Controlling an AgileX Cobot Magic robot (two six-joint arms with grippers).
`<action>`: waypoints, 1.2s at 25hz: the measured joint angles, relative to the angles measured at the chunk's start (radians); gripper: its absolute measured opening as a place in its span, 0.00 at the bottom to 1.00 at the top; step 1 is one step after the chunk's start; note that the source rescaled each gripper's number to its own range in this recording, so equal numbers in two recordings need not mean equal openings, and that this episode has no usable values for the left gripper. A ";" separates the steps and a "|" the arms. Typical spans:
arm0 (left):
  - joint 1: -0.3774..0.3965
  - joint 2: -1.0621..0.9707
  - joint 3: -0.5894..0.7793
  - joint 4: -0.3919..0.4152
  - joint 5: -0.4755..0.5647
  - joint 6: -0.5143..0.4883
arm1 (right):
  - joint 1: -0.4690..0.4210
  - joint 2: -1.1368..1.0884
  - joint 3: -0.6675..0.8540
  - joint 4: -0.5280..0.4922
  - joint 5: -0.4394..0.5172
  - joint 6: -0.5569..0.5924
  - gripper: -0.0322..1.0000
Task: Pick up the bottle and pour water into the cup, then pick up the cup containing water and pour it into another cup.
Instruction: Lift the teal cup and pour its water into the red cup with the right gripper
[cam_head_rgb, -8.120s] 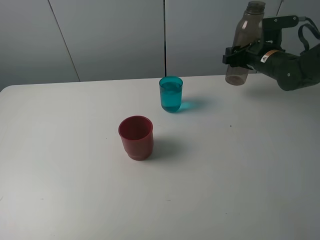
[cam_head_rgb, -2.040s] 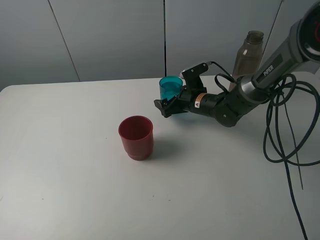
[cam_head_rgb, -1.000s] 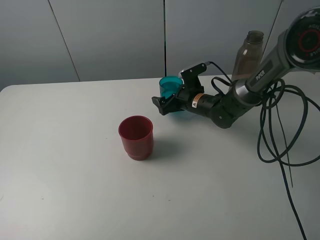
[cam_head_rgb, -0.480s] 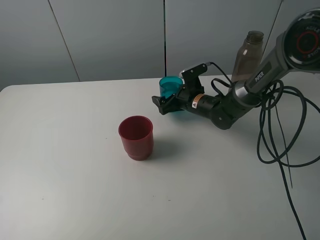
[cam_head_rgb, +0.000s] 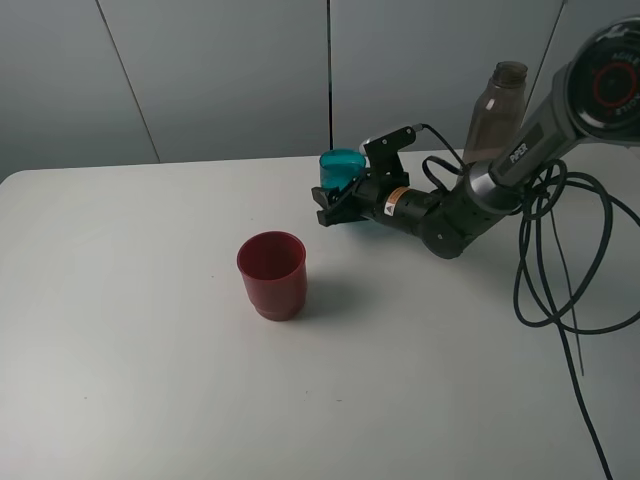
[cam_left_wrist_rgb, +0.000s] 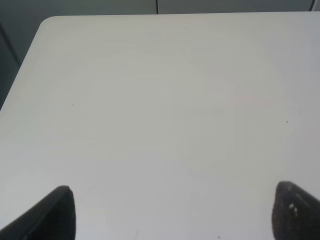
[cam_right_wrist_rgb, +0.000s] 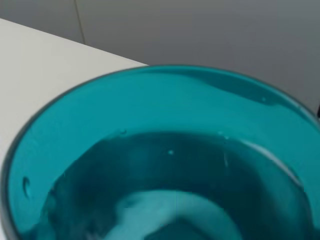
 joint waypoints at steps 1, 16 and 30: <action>0.000 0.000 0.000 0.000 0.000 0.000 | 0.000 0.000 0.000 0.000 0.000 0.000 0.09; 0.000 0.000 0.000 0.000 0.000 0.000 | 0.000 -0.036 0.000 -0.049 0.010 -0.033 0.09; 0.000 0.000 0.000 0.000 0.000 0.000 | 0.000 -0.187 0.078 -0.213 0.036 -0.108 0.09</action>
